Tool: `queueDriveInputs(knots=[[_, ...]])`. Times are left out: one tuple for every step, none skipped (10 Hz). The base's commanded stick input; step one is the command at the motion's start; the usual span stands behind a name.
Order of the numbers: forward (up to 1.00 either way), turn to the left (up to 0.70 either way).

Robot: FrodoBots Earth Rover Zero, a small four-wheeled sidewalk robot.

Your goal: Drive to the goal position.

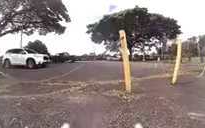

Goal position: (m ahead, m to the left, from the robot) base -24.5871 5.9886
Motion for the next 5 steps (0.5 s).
queueDriveInputs(knots=[[0.00,0.70],[0.00,0.70],[0.00,0.70],[0.00,0.70],[0.00,0.70]])
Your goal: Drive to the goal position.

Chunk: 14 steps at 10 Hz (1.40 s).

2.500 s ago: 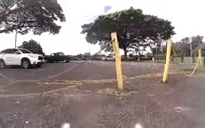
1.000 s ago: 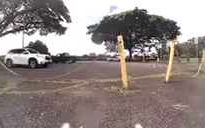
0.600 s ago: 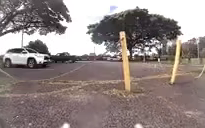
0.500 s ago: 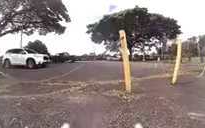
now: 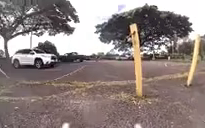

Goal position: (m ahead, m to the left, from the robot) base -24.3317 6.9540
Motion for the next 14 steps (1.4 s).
queueDriveInputs(knots=[[0.00,0.70],[0.00,0.70],[0.00,0.70],[0.00,0.70],[0.00,0.70],[0.00,0.70],[0.00,0.70],[0.00,0.70],[0.00,0.70],[0.00,0.70],[0.00,0.70],[0.00,0.70],[0.00,0.70],[0.00,0.70]])
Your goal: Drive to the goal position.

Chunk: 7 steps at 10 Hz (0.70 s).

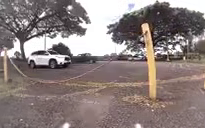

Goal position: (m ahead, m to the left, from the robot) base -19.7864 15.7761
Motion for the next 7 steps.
queueDriveInputs(knots=[[0.00,0.70],[0.00,0.70],[0.00,0.70],[0.00,0.70],[0.00,0.70],[0.00,0.70],[0.00,0.70]])
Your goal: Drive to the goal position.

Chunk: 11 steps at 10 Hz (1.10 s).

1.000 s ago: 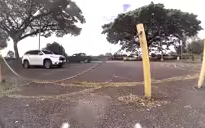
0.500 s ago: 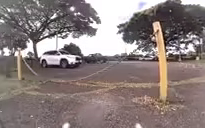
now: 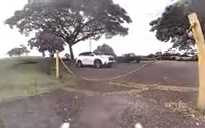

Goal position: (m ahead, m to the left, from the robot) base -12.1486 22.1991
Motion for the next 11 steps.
queueDriveInputs(knots=[[0.00,0.70],[0.00,0.70],[0.00,0.38],[0.00,0.00],[0.00,0.01],[0.00,0.08],[0.00,0.59],[0.00,0.70],[0.00,0.70],[0.00,0.70],[0.00,0.70]])
